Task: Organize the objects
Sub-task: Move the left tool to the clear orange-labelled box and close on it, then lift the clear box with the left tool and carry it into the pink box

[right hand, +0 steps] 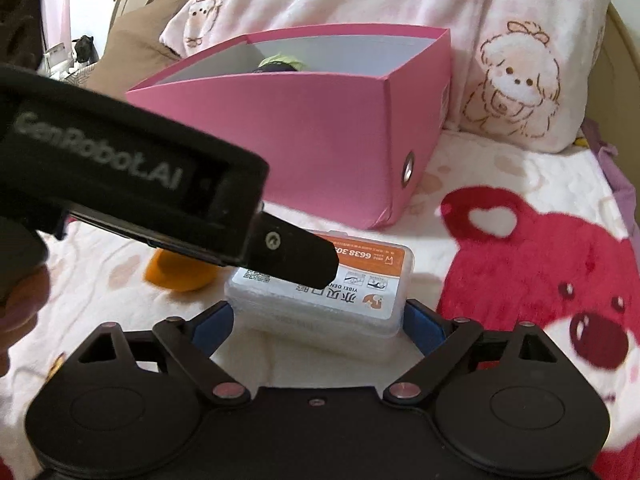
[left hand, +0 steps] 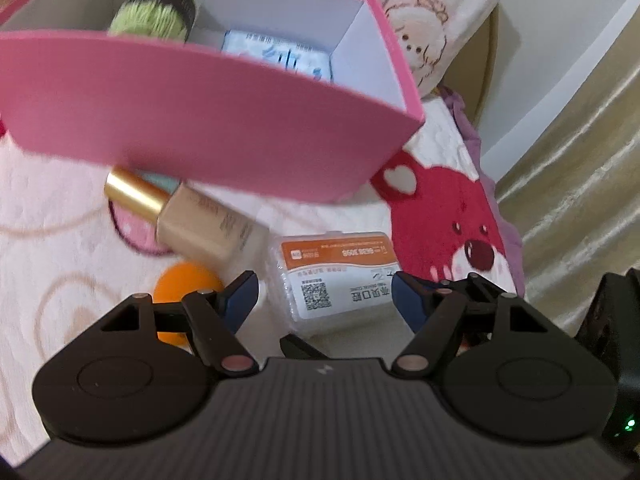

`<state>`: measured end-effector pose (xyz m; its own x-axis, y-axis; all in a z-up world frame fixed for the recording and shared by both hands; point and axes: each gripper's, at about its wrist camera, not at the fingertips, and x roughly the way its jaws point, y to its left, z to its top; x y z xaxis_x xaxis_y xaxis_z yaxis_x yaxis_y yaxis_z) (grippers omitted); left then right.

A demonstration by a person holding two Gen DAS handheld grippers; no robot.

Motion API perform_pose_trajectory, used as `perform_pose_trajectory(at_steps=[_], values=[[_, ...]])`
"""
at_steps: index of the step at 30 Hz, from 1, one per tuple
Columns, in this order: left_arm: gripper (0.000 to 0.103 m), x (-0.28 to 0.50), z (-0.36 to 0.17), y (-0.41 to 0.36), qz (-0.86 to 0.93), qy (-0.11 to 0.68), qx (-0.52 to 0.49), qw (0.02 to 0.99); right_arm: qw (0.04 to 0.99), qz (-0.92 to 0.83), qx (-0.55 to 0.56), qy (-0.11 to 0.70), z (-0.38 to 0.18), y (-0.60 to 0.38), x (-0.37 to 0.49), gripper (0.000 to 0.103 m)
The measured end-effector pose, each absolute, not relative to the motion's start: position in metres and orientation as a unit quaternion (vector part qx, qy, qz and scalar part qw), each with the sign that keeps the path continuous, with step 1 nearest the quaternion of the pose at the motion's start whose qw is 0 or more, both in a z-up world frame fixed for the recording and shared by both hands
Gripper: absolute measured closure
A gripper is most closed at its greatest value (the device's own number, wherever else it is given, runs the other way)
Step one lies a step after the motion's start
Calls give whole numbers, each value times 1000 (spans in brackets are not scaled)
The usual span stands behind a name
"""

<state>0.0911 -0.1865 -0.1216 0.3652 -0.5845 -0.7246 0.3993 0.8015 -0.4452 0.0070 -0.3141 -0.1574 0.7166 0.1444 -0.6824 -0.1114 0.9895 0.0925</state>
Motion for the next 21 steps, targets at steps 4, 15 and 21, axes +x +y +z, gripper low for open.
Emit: perform_pose_trajectory(at_steps=[4, 15, 21], values=[[39, 80, -127, -178, -298, 486, -88, 817, 924, 78, 42, 372, -157, -308, -9, 10], [47, 67, -141, -159, -291, 530, -119, 788, 913, 91, 72, 391, -154, -302, -43, 8], [49, 64, -143, -160, -293, 517, -121, 795, 911, 75, 109, 391, -159, -307, -45, 20]])
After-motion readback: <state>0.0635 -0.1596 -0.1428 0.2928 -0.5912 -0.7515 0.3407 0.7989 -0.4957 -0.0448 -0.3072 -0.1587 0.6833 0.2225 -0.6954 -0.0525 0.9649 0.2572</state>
